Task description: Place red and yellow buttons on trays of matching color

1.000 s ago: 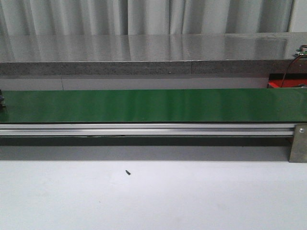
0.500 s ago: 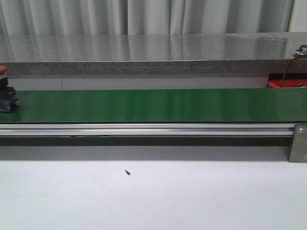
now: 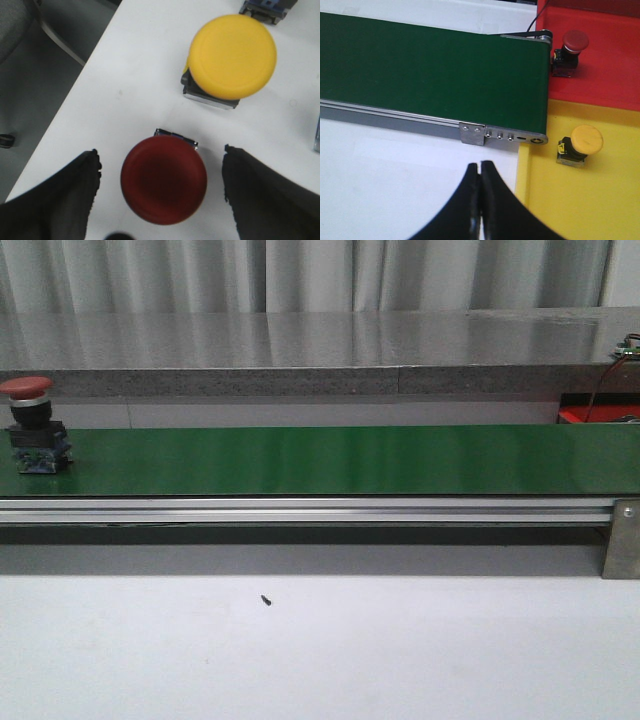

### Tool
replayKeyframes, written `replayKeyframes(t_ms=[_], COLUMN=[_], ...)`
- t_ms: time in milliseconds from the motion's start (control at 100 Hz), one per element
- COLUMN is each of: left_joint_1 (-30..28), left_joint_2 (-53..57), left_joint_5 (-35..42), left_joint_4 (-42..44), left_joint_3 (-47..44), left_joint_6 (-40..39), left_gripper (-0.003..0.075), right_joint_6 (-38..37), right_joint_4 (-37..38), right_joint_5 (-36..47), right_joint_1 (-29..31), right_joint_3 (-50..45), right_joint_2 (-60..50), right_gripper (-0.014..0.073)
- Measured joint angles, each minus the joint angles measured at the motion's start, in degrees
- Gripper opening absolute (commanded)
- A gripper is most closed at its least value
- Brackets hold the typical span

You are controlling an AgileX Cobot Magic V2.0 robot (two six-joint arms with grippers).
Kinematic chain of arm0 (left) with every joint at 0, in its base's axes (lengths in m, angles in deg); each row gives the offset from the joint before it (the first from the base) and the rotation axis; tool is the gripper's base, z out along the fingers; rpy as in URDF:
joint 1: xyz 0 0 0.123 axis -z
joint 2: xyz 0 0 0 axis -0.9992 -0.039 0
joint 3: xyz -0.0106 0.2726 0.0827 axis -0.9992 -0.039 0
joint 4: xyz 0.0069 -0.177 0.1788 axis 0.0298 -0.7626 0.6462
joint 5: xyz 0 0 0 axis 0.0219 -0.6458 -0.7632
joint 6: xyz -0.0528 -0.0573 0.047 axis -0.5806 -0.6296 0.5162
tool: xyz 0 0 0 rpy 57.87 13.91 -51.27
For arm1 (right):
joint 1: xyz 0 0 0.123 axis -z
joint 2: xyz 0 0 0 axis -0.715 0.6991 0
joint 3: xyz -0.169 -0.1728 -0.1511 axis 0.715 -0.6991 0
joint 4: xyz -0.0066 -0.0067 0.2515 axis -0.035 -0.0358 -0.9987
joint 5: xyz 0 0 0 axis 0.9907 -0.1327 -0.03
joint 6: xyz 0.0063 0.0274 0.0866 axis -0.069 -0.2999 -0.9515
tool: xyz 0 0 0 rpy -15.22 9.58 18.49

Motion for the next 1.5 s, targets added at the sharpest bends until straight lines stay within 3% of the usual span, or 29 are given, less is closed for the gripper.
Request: replayKeyframes(t_ms=[570,1020,1250,1500], left_joint_1=[0.00,0.00,0.00,2.88], left_joint_2=[-0.50,-0.50,1.29,11.35], left_joint_5=[1.62,0.84,-4.90,-10.99], left_joint_4=[-2.36,-2.63,-3.35,-4.56], left_joint_3=[0.00,0.11,2.74,3.99], left_joint_6=[0.04,0.13,0.13,0.62], left_gripper=[0.0419,0.0147,0.0135,0.0135], right_joint_6=[0.00,0.00,0.00,0.00], right_joint_4=[0.00,0.00,0.00,0.00], right_joint_5=[0.00,0.00,0.00,0.00], right_joint_1=[0.00,0.00,0.00,0.00], right_joint_3=[0.00,0.00,0.00,0.00], right_joint_2=[0.00,0.00,0.00,0.00], right_gripper=[-0.0068,-0.0068,-0.0068,-0.0068])
